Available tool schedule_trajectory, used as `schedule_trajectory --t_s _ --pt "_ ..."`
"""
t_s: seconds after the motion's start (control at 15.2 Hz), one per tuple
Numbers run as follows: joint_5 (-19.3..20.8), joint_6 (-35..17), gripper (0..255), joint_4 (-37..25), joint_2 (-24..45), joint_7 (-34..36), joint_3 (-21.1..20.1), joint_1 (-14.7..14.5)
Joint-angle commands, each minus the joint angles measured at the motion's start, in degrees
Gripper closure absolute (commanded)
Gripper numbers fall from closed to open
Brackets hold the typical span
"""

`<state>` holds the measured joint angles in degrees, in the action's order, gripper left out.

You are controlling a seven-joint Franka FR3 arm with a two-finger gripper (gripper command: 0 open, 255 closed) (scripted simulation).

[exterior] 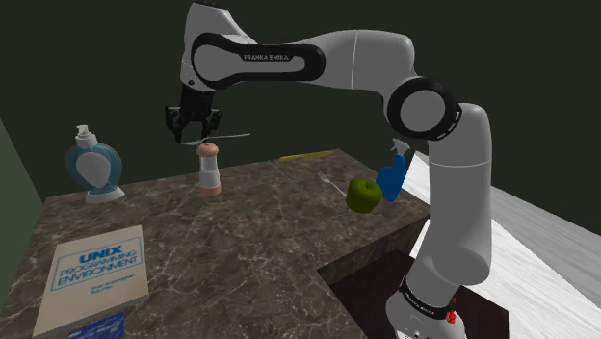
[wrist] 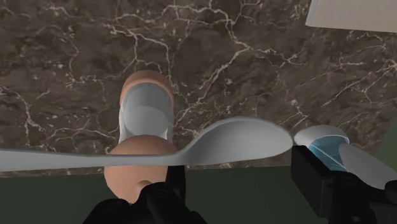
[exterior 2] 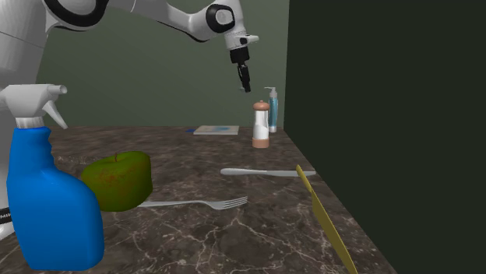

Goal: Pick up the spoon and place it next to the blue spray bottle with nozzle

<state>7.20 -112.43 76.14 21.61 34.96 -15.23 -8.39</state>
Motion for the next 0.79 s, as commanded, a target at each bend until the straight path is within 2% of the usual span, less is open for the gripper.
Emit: schedule_trajectory --t_s 0.0,0.73 --pt "0.1 1.9 255 -2.1 0.3 0.0 0.0 -0.2" --pt "0.8 12.3 255 -15.8 3.6 -0.3 0.0 -1.6"
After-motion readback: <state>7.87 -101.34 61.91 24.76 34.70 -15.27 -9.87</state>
